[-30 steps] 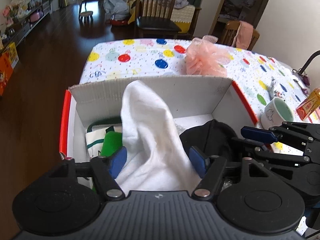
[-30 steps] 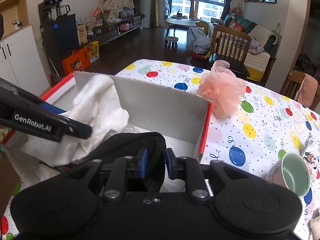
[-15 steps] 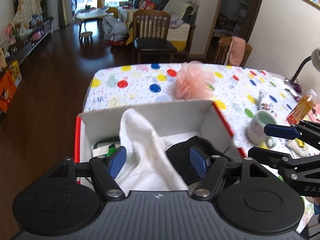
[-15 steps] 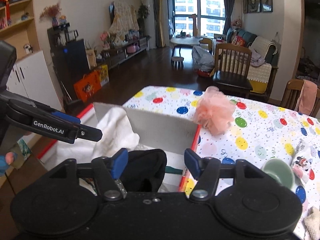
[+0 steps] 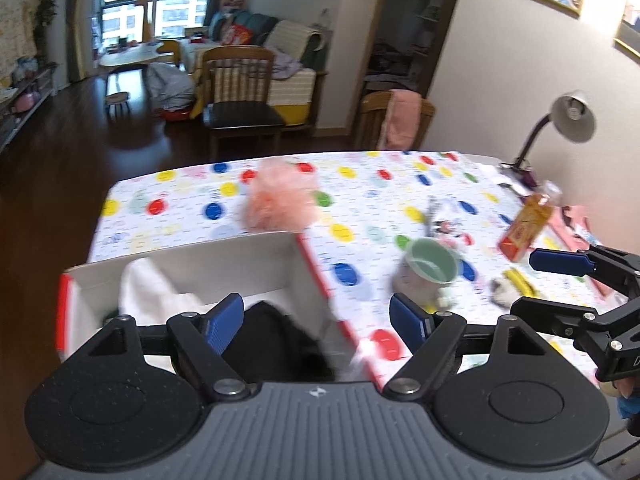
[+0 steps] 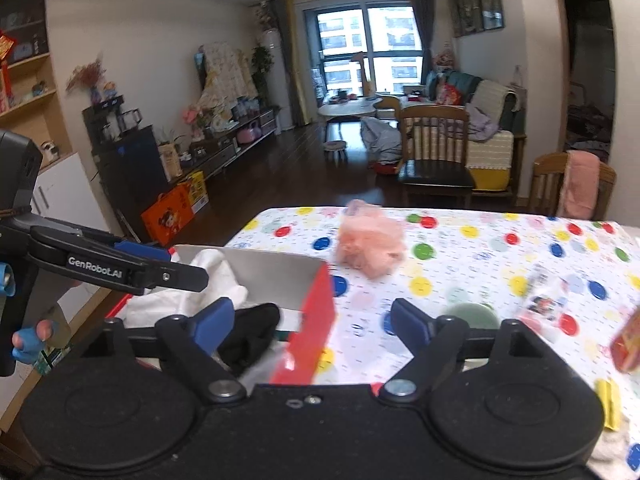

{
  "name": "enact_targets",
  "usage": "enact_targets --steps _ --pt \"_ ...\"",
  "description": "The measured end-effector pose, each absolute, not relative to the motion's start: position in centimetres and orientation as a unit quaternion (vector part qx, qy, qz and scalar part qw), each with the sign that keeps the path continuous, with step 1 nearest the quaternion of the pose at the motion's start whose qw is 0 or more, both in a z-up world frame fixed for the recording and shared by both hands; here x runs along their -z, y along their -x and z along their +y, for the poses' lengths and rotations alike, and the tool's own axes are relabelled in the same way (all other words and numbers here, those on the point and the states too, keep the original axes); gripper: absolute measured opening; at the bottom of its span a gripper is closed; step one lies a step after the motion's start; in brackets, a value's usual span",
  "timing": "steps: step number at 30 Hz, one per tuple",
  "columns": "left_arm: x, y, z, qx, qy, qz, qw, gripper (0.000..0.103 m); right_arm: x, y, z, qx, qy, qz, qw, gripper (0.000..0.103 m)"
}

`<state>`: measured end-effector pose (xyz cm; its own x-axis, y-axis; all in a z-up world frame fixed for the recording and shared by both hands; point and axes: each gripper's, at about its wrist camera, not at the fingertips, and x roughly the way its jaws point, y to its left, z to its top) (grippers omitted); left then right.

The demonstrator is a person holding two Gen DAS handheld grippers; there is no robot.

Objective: Organize soft objects
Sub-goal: 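Move the left gripper toward the panda snack bag while the right gripper moves toward the yellow sponge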

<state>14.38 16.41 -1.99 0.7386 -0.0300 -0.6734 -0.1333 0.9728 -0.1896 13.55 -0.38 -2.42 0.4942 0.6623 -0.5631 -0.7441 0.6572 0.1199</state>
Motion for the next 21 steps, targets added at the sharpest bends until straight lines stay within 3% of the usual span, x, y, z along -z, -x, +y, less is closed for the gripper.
enact_targets --steps 7,10,16,21 --pt "2.0 -17.0 11.2 0.013 0.117 0.358 0.926 0.085 2.6 -15.2 -6.4 -0.371 0.056 0.294 0.879 0.098" --pt "2.3 -18.4 9.0 0.035 0.126 0.353 0.926 0.086 2.9 -16.3 -9.1 -0.352 0.054 0.297 0.886 0.099" --pt "2.8 -22.1 4.4 0.06 0.135 0.349 0.925 0.1 4.1 -18.6 -14.2 -0.311 0.044 0.305 0.899 0.099" --pt "3.8 -25.8 1.0 0.065 0.137 0.355 0.922 0.1 5.4 -20.8 -17.5 -0.295 0.038 0.316 0.901 0.099"
